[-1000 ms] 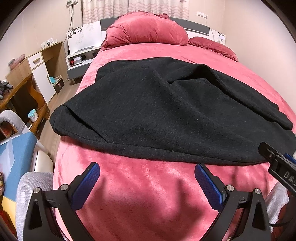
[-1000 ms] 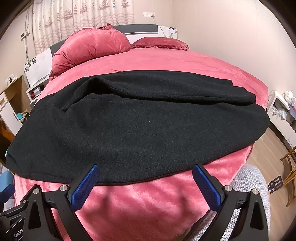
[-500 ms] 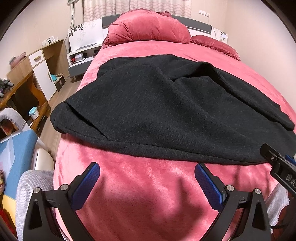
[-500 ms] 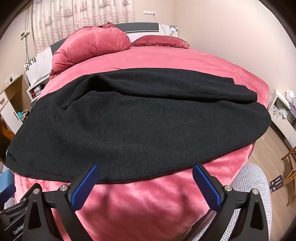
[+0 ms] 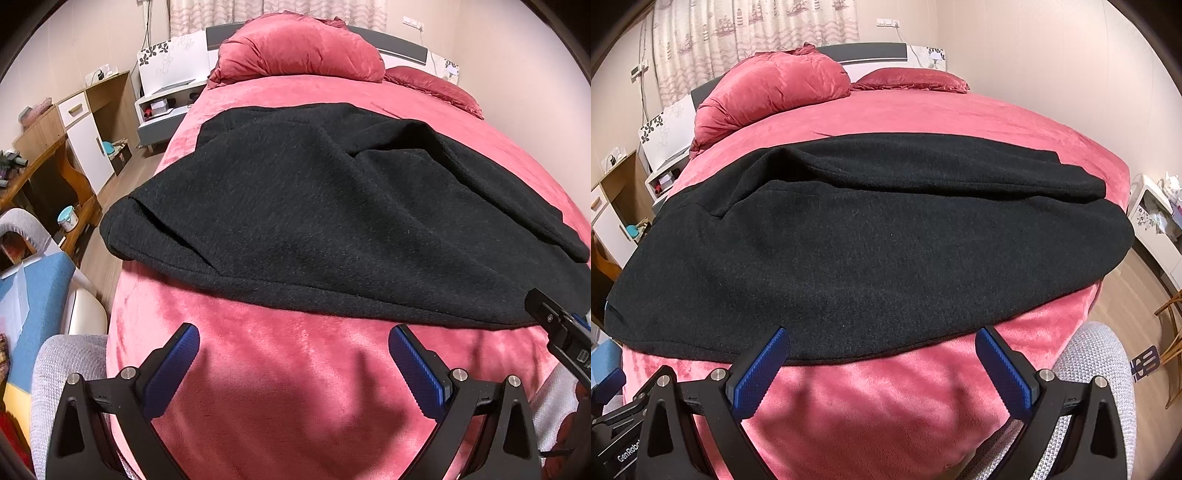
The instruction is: Fold large clothes
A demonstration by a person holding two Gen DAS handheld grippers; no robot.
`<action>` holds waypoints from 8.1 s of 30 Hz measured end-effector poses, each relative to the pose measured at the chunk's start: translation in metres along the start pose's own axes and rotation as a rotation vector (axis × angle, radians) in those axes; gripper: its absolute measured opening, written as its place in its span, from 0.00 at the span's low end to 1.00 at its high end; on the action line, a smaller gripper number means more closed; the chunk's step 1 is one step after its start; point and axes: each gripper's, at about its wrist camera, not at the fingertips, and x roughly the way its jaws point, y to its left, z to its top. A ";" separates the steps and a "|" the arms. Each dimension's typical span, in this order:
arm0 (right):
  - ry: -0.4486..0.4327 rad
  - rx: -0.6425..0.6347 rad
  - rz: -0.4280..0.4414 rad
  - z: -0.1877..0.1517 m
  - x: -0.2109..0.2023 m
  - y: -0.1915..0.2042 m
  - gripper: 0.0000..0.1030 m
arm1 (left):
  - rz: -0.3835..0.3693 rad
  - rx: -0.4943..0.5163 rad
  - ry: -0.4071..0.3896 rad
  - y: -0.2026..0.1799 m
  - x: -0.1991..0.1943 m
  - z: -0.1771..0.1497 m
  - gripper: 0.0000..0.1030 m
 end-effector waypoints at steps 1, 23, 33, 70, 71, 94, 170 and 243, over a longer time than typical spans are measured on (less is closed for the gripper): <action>0.002 0.004 0.004 0.000 0.000 -0.001 1.00 | -0.005 -0.006 0.004 0.001 0.001 0.001 1.00; -0.008 0.107 -0.022 0.036 0.012 -0.053 1.00 | -0.189 -0.296 -0.067 0.099 0.001 0.033 1.00; 0.030 0.120 -0.006 0.048 0.029 -0.086 1.00 | -0.018 -0.607 -0.030 0.200 0.046 0.059 0.99; 0.150 0.817 -0.101 0.052 0.077 -0.407 0.13 | -0.216 -0.459 0.029 0.207 0.017 0.057 0.35; 0.159 0.836 -0.081 0.050 0.078 -0.413 0.17 | -0.210 -0.451 0.054 0.207 0.021 0.057 0.45; 0.074 0.431 -0.159 0.225 0.132 -0.348 0.66 | -0.155 -0.518 -0.075 0.253 0.029 0.169 0.91; 0.238 0.225 -0.022 0.350 0.271 -0.324 0.25 | 0.207 -0.184 -0.102 0.127 0.234 0.286 0.51; 0.071 0.915 0.032 0.003 0.029 -0.358 0.57 | -0.187 -0.640 -0.036 0.194 0.066 0.043 0.78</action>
